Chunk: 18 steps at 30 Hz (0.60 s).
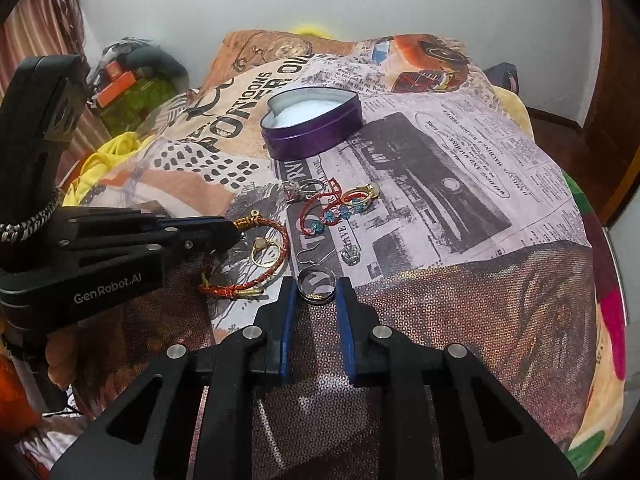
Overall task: Organize jewelry
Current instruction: 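Grasp and lift the bracelet with the left tool while the right tool grasps the ring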
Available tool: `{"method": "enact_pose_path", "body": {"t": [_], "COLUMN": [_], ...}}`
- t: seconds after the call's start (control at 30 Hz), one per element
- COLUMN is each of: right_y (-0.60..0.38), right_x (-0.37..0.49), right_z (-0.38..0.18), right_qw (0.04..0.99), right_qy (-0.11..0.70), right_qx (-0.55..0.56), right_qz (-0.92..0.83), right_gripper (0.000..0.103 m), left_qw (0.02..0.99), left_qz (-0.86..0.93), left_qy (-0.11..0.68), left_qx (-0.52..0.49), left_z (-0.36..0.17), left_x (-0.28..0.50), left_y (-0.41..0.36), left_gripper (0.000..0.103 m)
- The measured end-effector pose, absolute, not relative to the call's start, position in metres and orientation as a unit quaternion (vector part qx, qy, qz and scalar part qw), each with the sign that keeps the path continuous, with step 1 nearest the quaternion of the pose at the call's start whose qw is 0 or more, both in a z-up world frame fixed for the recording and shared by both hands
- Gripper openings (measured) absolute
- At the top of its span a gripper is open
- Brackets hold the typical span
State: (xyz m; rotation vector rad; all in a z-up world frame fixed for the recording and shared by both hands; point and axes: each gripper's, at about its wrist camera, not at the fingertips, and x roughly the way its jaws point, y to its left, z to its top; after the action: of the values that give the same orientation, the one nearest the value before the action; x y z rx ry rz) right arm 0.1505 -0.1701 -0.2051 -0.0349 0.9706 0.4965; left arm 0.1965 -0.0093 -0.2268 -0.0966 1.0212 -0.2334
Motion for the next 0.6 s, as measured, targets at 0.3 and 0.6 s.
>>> {"method": "enact_pose_path", "body": {"t": [0.3, 0.6], "right_y": [-0.174, -0.172], "right_x": [0.148, 0.15], "right_z": [-0.188, -0.157], "right_qw": [0.869, 0.891], "right_qy": [0.441, 0.4], "right_qx": [-0.019, -0.023], "right_qz": [0.225, 0.215], "right_gripper": [0.018, 0.018], "left_qw": [0.886, 0.908], "left_qz": [-0.102, -0.094], "left_qy": [0.451, 0.407], "left_qx": [-0.041, -0.039], "left_z": [-0.198, -0.163], "left_x": [0.186, 0.18], "left_y": [-0.004, 0.007], "left_gripper": [0.001, 0.001]}}
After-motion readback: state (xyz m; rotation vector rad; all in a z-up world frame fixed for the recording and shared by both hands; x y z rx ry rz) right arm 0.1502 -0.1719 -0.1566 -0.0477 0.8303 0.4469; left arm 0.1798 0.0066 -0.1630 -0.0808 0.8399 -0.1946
